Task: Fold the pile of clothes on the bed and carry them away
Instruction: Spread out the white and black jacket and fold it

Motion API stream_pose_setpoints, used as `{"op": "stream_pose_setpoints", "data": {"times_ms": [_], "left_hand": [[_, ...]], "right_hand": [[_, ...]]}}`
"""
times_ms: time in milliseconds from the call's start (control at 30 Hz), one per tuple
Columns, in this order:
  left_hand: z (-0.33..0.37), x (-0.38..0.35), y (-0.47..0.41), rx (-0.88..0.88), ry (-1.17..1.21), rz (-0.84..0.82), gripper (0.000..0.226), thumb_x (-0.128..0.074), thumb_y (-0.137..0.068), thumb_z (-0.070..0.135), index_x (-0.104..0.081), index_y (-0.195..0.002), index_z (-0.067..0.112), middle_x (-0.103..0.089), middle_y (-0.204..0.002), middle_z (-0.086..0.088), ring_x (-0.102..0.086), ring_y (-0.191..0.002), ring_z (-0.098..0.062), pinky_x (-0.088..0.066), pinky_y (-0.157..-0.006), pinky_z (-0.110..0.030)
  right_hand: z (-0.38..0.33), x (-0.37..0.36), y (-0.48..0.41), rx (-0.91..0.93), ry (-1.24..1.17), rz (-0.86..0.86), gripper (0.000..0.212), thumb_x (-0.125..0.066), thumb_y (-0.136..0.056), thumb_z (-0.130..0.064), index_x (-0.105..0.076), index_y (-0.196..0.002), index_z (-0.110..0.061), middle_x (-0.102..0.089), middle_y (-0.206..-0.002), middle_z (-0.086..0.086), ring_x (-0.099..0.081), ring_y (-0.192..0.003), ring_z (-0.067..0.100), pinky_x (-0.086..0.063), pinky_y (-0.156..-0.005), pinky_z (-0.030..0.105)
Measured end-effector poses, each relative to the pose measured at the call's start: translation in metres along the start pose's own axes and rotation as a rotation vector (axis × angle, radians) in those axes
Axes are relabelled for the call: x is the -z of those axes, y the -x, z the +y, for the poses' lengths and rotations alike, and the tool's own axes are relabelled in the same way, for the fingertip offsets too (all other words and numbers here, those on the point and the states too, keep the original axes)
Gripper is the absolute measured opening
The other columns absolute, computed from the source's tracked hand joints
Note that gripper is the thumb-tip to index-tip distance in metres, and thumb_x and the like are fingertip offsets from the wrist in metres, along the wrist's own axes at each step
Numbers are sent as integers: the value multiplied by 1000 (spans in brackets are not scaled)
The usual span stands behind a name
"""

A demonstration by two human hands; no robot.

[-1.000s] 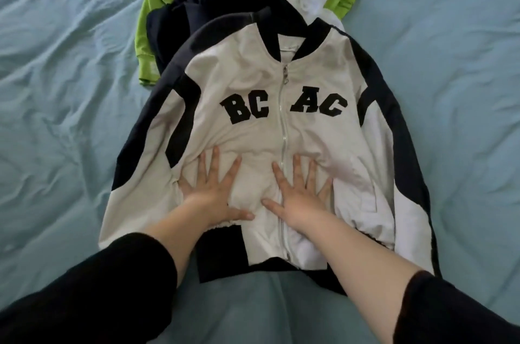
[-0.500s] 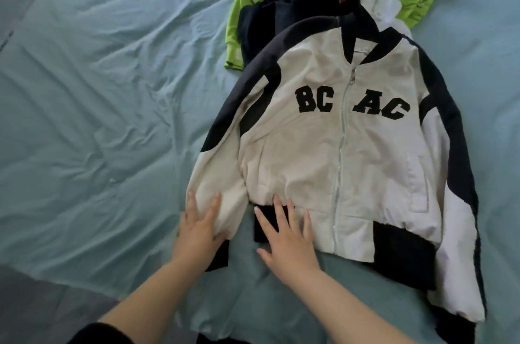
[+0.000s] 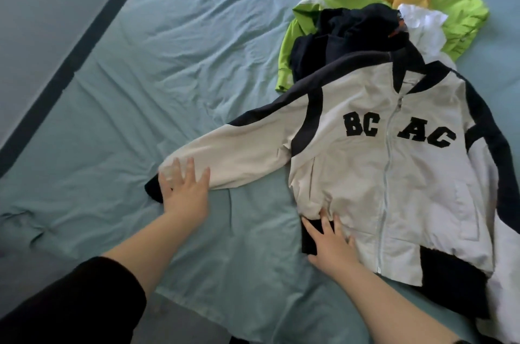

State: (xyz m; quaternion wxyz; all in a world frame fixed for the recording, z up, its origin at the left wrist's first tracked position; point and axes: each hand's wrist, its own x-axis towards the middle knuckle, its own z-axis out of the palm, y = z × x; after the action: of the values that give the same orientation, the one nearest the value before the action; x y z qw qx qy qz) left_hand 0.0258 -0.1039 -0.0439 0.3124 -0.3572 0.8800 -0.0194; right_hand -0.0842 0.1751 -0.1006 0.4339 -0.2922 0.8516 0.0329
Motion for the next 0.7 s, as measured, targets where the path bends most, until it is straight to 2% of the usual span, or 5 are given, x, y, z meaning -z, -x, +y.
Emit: {"op": "stream_pose_setpoints", "data": {"times_ms": [167, 267, 433, 567, 700], "left_hand": [[85, -47, 44, -219, 589, -131, 62, -58, -90, 41, -35, -145, 24, -41, -147, -5, -43, -131, -22, -38, -103, -33], [151, -57, 71, -120, 1090, -480, 52, -71, -83, 43, -52, -125, 20, -62, -124, -1, -61, -103, -11, -49, -85, -23], [213, -70, 79, 110, 1518, -455, 34, -74, -84, 19, -56, -112, 13, -66, -113, -1, -63, -102, -16, -50, -92, -31], [214, -77, 82, 276, 1657, -435, 3, -65, -91, 14, -66, -92, 11, -71, -89, -4, -68, -73, -10, -55, -67, -24], [170, -91, 80, 282, 1423, -378, 18, -68, -88, 31, -70, -81, 15, -71, -77, 0, -63, -64, -12, -52, -62, -25]], "right_hand": [[11, -4, 25, 73, -395, 285, 55, -61, -90, -39, -43, -141, -33, -18, -157, -9, -12, -147, 15, -21, -116, 34], [38, -28, 54, -142, -783, 549, 4, -69, -86, -25, -69, -89, -26, -67, -109, -6, -59, -107, 16, -41, -84, 14], [106, -57, 71, -715, -1952, 102, 28, -59, -91, -40, -60, -98, -13, -68, -99, 8, -62, -98, 21, -47, -76, 28], [147, -57, 62, -708, -2504, 405, 31, -65, -87, -38, -59, -106, -15, -63, -114, 5, -58, -109, 18, -46, -95, 33], [165, -52, 61, -671, -2674, 423, 36, -67, -88, -29, -60, -118, -11, -66, -109, 10, -63, -101, 24, -50, -88, 39]]}}
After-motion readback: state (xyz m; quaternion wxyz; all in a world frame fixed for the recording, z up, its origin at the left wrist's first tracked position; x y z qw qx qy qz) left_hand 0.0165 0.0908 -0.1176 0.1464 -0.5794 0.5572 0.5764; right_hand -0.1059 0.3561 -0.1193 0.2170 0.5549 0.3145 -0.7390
